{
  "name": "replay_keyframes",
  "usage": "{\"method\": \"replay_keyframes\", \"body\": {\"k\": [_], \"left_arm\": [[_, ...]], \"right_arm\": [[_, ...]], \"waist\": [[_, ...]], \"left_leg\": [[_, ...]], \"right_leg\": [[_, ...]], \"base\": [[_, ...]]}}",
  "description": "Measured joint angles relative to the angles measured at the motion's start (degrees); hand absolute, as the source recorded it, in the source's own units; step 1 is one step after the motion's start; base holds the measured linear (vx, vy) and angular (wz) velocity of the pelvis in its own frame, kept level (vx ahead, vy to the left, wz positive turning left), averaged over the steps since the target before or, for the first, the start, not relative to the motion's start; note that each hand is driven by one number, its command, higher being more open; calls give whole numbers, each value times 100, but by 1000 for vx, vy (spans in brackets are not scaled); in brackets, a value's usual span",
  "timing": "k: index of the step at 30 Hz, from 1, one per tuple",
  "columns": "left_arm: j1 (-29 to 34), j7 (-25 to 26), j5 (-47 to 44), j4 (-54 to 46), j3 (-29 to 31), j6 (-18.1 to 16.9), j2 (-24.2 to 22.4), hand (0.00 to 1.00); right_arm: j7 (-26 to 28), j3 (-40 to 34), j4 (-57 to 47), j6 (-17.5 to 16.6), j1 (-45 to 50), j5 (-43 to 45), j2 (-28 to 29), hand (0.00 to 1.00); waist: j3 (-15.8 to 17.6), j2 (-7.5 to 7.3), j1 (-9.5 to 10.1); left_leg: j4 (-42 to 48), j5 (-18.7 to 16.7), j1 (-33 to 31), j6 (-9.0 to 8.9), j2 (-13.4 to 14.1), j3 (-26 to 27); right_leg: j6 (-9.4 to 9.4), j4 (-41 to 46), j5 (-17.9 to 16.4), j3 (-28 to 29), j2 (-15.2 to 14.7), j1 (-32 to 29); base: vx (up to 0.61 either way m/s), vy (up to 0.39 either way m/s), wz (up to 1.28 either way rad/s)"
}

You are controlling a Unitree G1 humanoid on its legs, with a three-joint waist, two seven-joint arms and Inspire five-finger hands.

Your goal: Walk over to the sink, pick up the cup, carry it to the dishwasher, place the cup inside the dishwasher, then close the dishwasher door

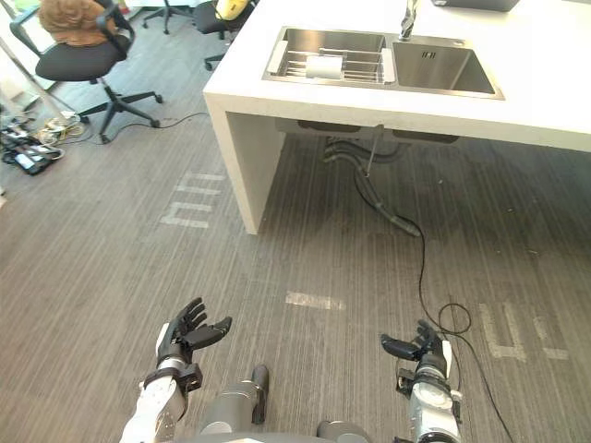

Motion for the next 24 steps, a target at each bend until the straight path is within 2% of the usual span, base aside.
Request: {"method": "replay_keyframes", "body": {"k": [1, 2, 3, 4, 5, 6, 7, 8, 9, 10, 11, 13, 14, 15, 16, 17, 19, 20, 21, 22, 24], "left_arm": [[59, 0, 0, -2, -10, 3, -20, 90], [120, 2, 0, -5, -45, 5, -40, 90], [208, 4, 0, -29, -116, 16, -24, 90], [246, 3, 0, -48, -146, 18, -9, 90], [275, 2, 0, -54, -210, 27, 42, 90], [277, 2, 0, -71, -300, 33, 105, 90], [276, 2, 0, -91, -306, 33, 123, 90], [260, 3, -1, -178, -305, 34, 142, 90], [229, 3, -2, -293, -299, 32, 147, 90], [188, 4, -3, -312, -286, 28, 142, 90], [108, 12, -9, -314, -274, 28, 126, 90], [83, 87, -133, -319, -217, 21, 103, 90], [85, 104, -178, -315, -124, 20, 119, 90], [98, 121, -228, -321, -83, 17, 119, 90], [16, 202, -246, -247, -44, 50, -10, 90], [16, 227, -245, -339, -47, 48, -49, 90], [16, 240, -246, -938, -79, 37, -109, 90], [10, 240, -245, -1073, -95, 20, -128, 90], [18, 249, -242, -1354, -122, 2, -185, 90], [30, 250, -242, -1416, -131, -1, -195, 90], [140, 304, -238, -1867, -267, -104, -231, 90]], "right_arm": [[1, 3, -1, 9, 19, -3, 5, 90], [-3, 1, -3, 10, 18, -4, 2, 90], [-2, 46, -9, 16, 20, -5, 20, 90], [0, 96, -10, 21, 35, -12, 29, 90], [5, 198, -12, 31, 105, -27, 47, 90], [24, 230, -14, 48, 159, -58, 101, 90], [32, 232, -15, 58, 162, -58, 130, 90], [60, 253, -44, 61, 157, -60, 154, 90], [77, 274, -49, 61, 113, -119, 146, 90], [78, 274, -47, 61, 85, -129, 136, 90], [84, 278, -42, 61, 41, -135, 115, 90], [107, 371, -35, 60, -25, -159, 44, 90], [110, 442, -21, 59, -19, -170, -16, 90], [111, 449, -11, 59, 8, -197, -37, 90], [88, 432, 78, 54, 4, -258, -205, 90], [57, 410, 87, 57, -2, -262, -266, 90], [53, 319, -10, 52, 39, -268, -331, 90], [50, 315, -4, 53, 51, -268, -334, 90], [65, 344, -14, 51, 125, -269, -306, 90], [65, 351, -18, 50, 147, -268, -292, 90], [59, 358, -95, -38, 318, -263, -152, 90]], "waist": [[-29, -75, 7], [-35, -81, 10], [-34, -83, 6], [-30, -89, -6], [-27, -98, -45], [-34, -122, -102], [-42, -136, -141], [-56, -156, -177], [-66, -173, -199], [-66, -173, -212], [-55, -157, -238], [-23, -107, -290], [-36, -131, -291], [-70, -192, -291], [-39, 12, -301], [-81, 76, -306], [-75, 84, -319], [-66, 99, -317], [-35, 120, -311], [-37, 123, -308], [-31, 125, -285]], "left_leg": [[113, -236, 45, 126, -137, 188], [158, -393, 121, 216, -203, 303], [151, -558, 305, 274, -255, 459], [141, -609, 421, 259, -277, 511], [137, -760, 674, 334, -308, 545], [132, -874, 939, 386, -320, 547], [112, -925, 1049, 399, -321, 549], [18, -1005, 1251, 386, -320, 549], [-124, -1034, 1430, 360, -315, 544], [-191, -1039, 1515, 352, -296, 534], [-226, -1077, 1639, 289, -225, 496], [-70, -1351, 1898, 124, 6, 468], [25, -1504, 2010, -20, 65, 451], [78, -1599, 2091, -122, 60, 434], [229, -1766, 2179, -258, 255, 254], [267, -1695, 2146, -275, 332, 132], [291, -1308, 2171, -363, 406, 8], [473, -1199, 2115, -375, 440, -16], [1465, -811, 1800, -451, 554, -157], [1693, -833, 1730, -463, 588, -178], [2709, -1074, 1259, -441, 773, -91]], "right_leg": [[131, 255, -192, 167, -180, -81], [256, 542, -275, 347, -285, -160], [429, 1316, -315, 556, -380, -453], [561, 1824, -283, 606, -418, -622], [924, 2804, -101, 636, -486, -958], [953, 3617, -87, 580, -555, -1231], [892, 3908, -119, 494, -591, -1375], [736, 4216, -209, 268, -666, -1669], [551, 4220, -318, 5, -731, -1971], [444, 4129, -380, -142, -749, -2110], [296, 3855, -470, -382, -733, -2326], [235, 3274, -479, -574, -556, -2671], [208, 2767, -268, -580, -434, -2741], [177, 2178, 125, -548, -399, -2700], [-35, 2277, 527, -674, -281, -2607], [-129, 2283, 512, -725, -199, -2587], [-314, 2204, 306, -854, -136, -2415], [-326, 2093, 299, -880, -97, -2291], [-334, 1649, 307, -933, -2, -1797], [-329, 1558, 310, -938, 16, -1670], [-351, 1000, 336, -994, 48, -833]], "base": [[321, 248, -41], [396, 299, -57], [342, 235, -47], [426, 238, -39], [378, 129, -14], [388, 101, -5], [386, 47, 0], [374, 3, -2], [380, -19, -2], [388, -74, 2], [396, -126, -1], [478, -205, -6], [419, -201, -6], [442, -165, -2], [357, -115, 3], [428, -145, 2], [476, -207, 15], [455, -194, 24], [285, -115, 12], [272, -102, 10], [296, -55, 9]]}}
